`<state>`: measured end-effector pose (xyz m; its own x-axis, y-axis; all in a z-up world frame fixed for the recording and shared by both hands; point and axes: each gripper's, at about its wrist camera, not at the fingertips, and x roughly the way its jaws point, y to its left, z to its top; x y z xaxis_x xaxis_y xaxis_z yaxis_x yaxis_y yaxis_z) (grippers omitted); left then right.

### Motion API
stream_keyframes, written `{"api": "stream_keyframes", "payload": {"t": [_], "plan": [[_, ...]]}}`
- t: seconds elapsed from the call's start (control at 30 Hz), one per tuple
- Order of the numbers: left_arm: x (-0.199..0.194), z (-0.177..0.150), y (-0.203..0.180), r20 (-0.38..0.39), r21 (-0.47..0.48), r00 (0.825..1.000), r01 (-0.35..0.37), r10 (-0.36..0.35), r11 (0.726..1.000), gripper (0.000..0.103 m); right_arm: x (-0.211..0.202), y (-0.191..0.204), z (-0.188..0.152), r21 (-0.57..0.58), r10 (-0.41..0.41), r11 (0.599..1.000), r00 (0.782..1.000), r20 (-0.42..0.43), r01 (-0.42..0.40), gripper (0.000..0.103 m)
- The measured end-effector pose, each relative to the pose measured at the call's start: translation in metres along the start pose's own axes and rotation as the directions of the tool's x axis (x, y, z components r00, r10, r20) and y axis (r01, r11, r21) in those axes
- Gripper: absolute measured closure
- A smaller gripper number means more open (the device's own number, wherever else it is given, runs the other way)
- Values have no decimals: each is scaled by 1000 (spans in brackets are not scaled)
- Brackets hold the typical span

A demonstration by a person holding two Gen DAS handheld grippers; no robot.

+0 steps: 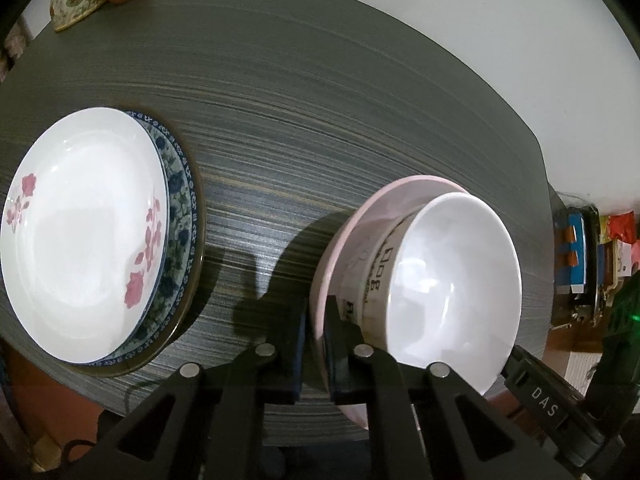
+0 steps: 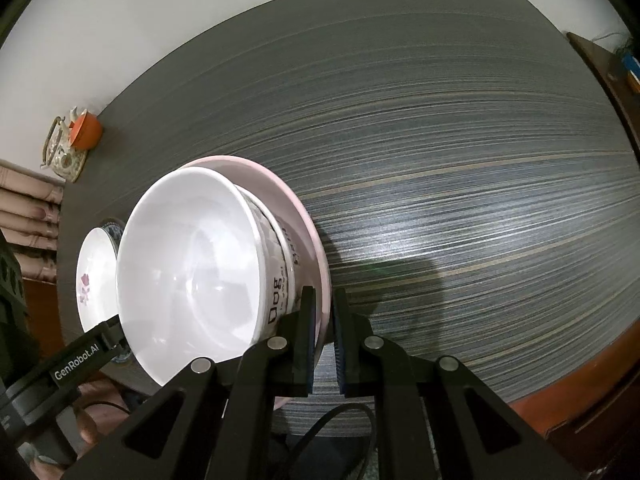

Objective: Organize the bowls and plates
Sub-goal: 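Lift the nested bowl stack and carry it toward the plate stack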

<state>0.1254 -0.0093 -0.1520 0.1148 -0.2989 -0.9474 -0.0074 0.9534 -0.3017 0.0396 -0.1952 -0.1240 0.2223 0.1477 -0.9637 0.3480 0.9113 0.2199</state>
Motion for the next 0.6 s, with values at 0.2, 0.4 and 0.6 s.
{"api": "stream_keyframes", "payload": {"t": [0.2, 0.4, 0.6], "plan": [[-2, -1, -1, 5, 6, 1000, -6, 6, 1000, 97, 0, 1, -2, 0, -2, 1000, 1000, 5, 2, 92], [-6, -1, -2, 11, 7, 1000, -8, 8, 1000, 97, 0, 1, -3, 4, 4, 1000, 1000, 1, -4, 92], [-14, -2, 0, 24, 5, 1000, 2, -2, 1000, 97, -9, 3, -1, -11, -1, 1000, 1000, 14, 1, 92]]}}
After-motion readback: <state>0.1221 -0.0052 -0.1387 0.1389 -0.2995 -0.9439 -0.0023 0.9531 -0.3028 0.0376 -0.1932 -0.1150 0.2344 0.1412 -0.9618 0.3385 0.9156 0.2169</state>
